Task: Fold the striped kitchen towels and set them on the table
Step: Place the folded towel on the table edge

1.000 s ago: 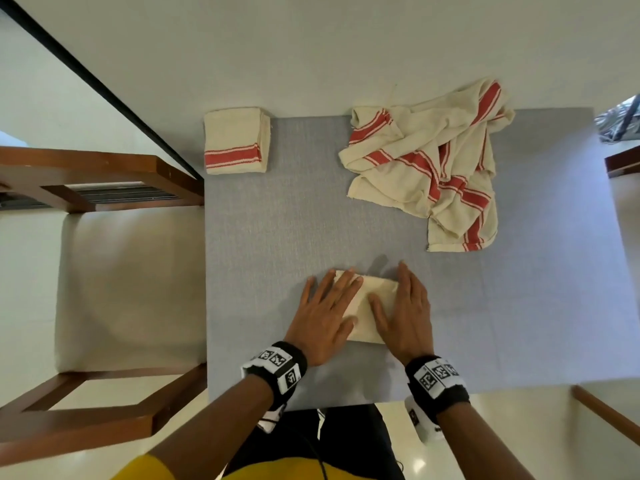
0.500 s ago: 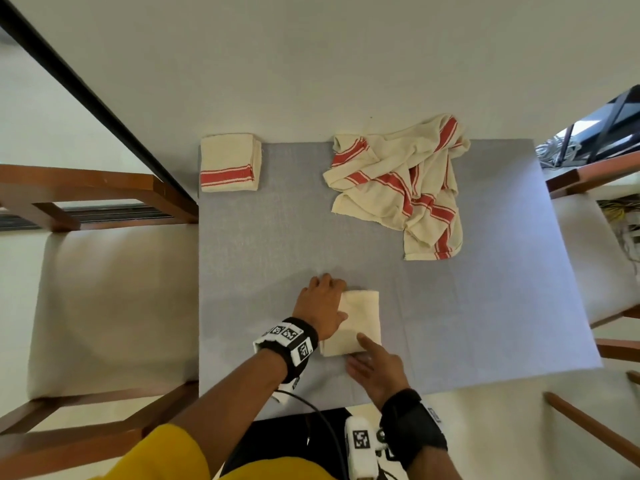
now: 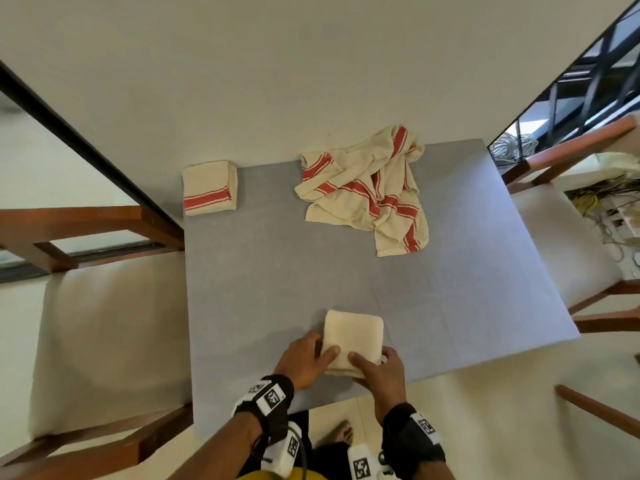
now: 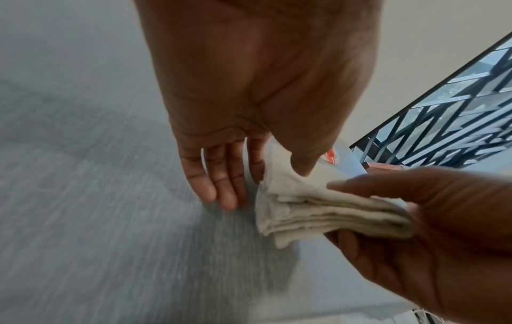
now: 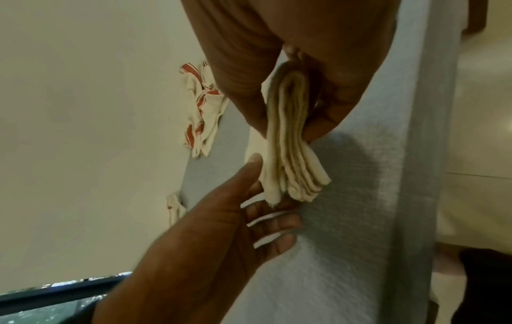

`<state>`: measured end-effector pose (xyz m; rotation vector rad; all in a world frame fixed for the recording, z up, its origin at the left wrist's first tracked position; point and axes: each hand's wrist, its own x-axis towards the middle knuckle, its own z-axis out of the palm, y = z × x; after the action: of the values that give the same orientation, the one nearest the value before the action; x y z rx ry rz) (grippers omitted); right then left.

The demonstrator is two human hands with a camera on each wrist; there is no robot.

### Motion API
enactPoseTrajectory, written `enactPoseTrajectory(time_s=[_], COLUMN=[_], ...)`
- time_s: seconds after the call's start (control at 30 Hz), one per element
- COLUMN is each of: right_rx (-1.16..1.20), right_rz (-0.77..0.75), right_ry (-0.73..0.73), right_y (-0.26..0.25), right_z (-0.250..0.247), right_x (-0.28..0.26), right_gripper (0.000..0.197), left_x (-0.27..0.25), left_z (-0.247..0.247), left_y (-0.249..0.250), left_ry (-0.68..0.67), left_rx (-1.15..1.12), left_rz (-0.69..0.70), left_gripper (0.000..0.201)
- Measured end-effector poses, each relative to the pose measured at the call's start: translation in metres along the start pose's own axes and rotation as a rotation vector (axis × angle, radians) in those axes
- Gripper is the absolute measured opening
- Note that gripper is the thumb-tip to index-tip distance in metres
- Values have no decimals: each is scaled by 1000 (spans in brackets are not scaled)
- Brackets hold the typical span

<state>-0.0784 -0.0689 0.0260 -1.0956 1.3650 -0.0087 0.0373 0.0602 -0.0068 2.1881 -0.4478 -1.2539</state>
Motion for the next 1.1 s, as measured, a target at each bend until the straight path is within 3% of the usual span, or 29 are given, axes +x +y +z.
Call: enactPoseTrajectory(time_s=[0.1,0.2,0.3,0.4,0.6,0.73,0.83,1.1], right_rx=[23,86,173,274,523,536,476,478], right_rz=[-80,-153,-200,-247,-317,-355,-381,-384], right_ry=[-5,-41,-133,-202,-265,-339,-277,-175], right_y=[-7,-19,-31,-40,-51,-55,-61,-98], right_z=[-25,-57,-93,-133,-213,-248,-264,-300], right_x=[-11,-25,-46,-70,-112,-128,-124,-73], right_gripper=[41,35,31,33,41,50,55,45], left_x=[-21,-38,-56,-76,-114,-126,-123,-75], left_z=[19,29,34,46,89,115,127,135], left_y=[14,43,76,110,186,233,261,304], left_ry=[1,-138,-268,-311,-307,-295,-292,-305], left_rx=[-211,-659,-1013,-1120,-1071,-990,-905,-750], left_rz=[-85,-208,-154,-59,143,258,313,373], left_gripper=[65,76,69,61,49,45,43,47])
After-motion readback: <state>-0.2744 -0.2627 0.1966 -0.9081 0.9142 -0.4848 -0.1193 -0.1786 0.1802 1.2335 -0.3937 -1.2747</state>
